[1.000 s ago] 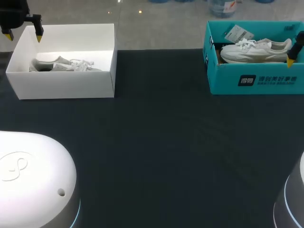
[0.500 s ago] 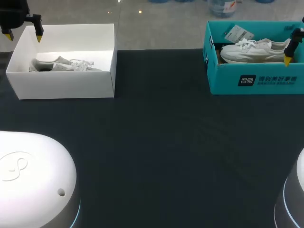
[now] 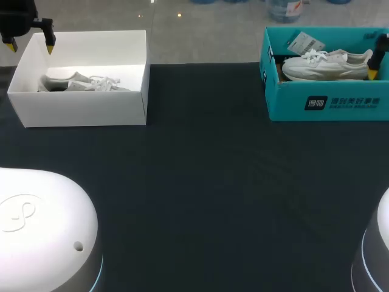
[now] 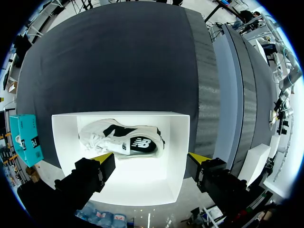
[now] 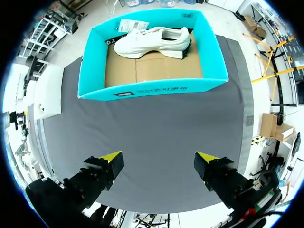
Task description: Take the shoe out of the shoebox, open the shoe tongue, remove and reinsert the insole, then place the shoe into the shoebox
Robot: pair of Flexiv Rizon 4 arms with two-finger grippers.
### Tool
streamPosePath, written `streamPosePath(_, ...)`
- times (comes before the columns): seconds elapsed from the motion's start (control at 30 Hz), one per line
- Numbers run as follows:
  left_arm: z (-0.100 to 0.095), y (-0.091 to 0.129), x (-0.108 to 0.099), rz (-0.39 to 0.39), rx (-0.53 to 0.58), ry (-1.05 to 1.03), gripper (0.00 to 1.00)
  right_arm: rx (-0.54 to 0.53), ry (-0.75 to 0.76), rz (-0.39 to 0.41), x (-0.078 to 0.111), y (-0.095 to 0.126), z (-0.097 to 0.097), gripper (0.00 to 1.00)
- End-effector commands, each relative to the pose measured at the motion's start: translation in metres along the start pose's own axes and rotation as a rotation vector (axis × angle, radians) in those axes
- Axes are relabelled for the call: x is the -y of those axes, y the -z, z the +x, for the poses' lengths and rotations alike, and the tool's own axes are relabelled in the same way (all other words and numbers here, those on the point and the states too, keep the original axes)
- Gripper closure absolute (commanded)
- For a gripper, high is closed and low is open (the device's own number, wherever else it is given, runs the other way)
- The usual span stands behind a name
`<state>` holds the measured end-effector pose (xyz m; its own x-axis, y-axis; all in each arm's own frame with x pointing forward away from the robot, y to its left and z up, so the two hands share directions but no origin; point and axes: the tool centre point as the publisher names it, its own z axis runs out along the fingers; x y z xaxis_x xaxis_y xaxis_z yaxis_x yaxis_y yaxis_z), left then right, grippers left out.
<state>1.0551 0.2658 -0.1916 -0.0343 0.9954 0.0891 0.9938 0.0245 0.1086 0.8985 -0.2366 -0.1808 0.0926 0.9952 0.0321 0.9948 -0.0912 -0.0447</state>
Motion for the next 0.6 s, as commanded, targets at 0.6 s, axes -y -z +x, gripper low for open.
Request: streamPosePath(0.6, 0.000, 0.000, 0.001, -0.003, -0.002, -0.001, 0.00, 0.178, 0.048, -0.101, -0.142, -0.015, -0.036, 0.00)
